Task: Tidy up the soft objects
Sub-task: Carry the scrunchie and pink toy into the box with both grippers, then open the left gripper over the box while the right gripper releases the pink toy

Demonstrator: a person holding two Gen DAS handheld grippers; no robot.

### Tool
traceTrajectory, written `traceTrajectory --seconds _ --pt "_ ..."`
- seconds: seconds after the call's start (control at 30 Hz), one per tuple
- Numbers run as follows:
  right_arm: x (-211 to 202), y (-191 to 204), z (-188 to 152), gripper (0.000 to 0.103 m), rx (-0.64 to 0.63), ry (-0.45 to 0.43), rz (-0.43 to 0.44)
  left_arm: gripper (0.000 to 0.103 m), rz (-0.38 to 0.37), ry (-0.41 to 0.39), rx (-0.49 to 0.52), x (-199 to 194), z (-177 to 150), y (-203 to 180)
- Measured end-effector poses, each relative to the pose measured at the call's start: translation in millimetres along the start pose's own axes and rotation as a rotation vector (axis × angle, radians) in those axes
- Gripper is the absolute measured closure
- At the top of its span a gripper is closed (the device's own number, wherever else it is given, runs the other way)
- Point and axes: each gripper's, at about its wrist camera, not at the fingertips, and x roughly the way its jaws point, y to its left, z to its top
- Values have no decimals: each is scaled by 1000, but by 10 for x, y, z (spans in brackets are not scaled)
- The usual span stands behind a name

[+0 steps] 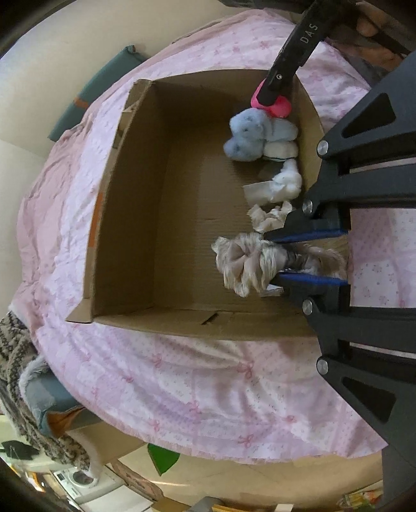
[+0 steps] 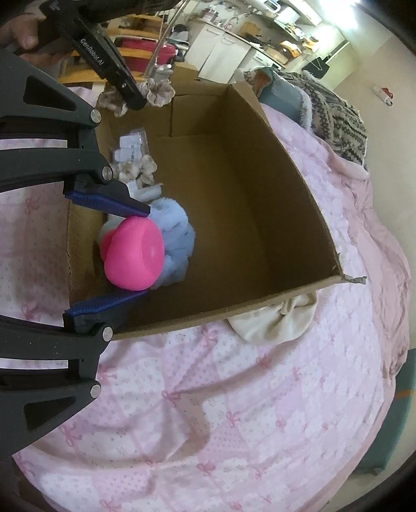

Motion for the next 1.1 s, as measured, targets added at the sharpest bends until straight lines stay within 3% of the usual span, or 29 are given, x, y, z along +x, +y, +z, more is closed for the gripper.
traceTrajectory --seconds 0.1,0.17,0.23,0.5,0.57,0.6,0.7,0.9,1.1 --pt "16 0 4 54 3 7 8 80 13 8 -3 8 -10 5" --pt "6 13 3 49 -3 3 6 57 22 4 -5 -2 -12 13" --pt "-23 32 5 44 -10 -12 -1 40 16 -8 -10 -45 -18 25" --pt "-217 127 15 34 -42 -95 37 40 37 -95 -9 -332 -46 73" --pt "-296 139 11 18 -41 -123 59 39 50 -141 -8 -463 -62 90" --pt "-337 146 4 15 -42 -135 64 39 63 -167 -3 -540 -77 90" --pt "-485 182 -42 4 -58 -179 64 22 85 -222 -8 -709 -108 125" --pt "-780 374 -241 0 -161 -269 19 1 71 -280 -40 -925 -254 230" --pt "-891 466 -496 0 -208 -288 -1 1 109 -353 37 -1085 -520 95"
